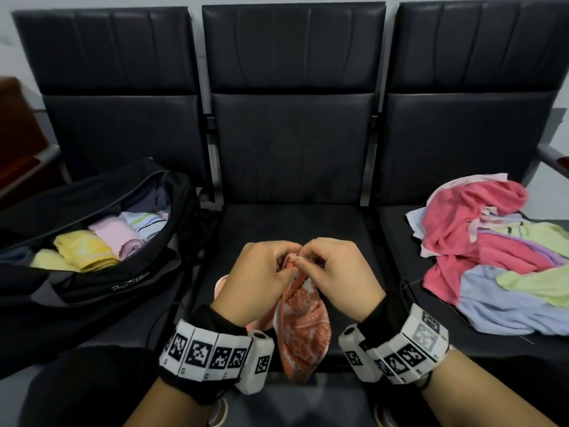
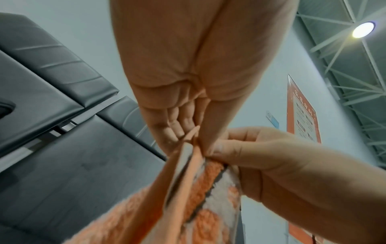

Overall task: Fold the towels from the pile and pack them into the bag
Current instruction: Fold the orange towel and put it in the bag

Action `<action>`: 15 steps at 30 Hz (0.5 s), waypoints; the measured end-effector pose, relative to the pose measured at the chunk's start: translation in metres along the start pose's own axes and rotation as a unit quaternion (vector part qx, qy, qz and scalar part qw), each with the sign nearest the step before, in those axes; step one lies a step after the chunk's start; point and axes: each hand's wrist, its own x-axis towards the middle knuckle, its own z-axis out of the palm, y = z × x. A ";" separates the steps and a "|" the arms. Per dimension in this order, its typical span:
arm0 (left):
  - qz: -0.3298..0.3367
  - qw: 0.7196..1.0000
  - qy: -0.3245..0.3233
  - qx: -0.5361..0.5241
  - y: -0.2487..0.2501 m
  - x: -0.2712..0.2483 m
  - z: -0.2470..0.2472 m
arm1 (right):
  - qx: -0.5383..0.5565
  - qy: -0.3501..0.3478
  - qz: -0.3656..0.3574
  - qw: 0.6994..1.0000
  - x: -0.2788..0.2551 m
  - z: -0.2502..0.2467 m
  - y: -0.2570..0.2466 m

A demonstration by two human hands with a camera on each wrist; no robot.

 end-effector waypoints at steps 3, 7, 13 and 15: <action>0.015 0.997 0.066 0.038 0.001 0.001 0.002 | 0.022 -0.025 -0.007 0.999 0.000 -0.001 0.006; 0.000 0.989 0.149 0.004 0.000 0.001 -0.004 | -0.066 -0.106 0.027 0.992 -0.007 -0.001 0.037; -0.006 0.969 0.239 -0.059 -0.006 0.001 -0.022 | -0.162 -0.177 0.076 0.968 -0.030 0.011 0.093; -0.011 0.963 0.261 -0.061 -0.009 0.001 -0.030 | -0.213 -0.202 0.057 0.954 -0.035 0.015 0.103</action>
